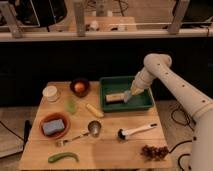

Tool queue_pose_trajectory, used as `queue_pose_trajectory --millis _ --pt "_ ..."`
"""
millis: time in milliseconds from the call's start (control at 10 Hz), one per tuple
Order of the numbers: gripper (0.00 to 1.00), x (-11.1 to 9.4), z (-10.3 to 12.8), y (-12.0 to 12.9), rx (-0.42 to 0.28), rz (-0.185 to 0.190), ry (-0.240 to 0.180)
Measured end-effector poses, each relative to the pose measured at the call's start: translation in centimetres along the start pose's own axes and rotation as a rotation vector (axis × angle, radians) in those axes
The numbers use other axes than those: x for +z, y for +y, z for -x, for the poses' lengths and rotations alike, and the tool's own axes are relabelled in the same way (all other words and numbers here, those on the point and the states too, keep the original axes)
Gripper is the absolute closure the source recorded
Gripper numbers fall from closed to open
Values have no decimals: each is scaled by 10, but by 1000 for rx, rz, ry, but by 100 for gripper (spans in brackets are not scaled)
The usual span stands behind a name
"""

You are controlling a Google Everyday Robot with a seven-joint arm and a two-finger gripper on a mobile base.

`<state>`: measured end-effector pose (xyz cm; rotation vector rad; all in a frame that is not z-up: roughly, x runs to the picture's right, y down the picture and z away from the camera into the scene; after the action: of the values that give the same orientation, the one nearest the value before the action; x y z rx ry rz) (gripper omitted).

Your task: Place towel in tray

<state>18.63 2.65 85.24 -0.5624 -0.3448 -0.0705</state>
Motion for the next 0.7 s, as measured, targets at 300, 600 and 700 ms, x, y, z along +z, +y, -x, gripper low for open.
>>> queue_pose_trajectory --millis 300,600,700 --pt "95 1 3 2 -50 36 -35" --pt "65 0 4 1 -64 51 -80" --pt "55 0 4 1 -69 56 -93"
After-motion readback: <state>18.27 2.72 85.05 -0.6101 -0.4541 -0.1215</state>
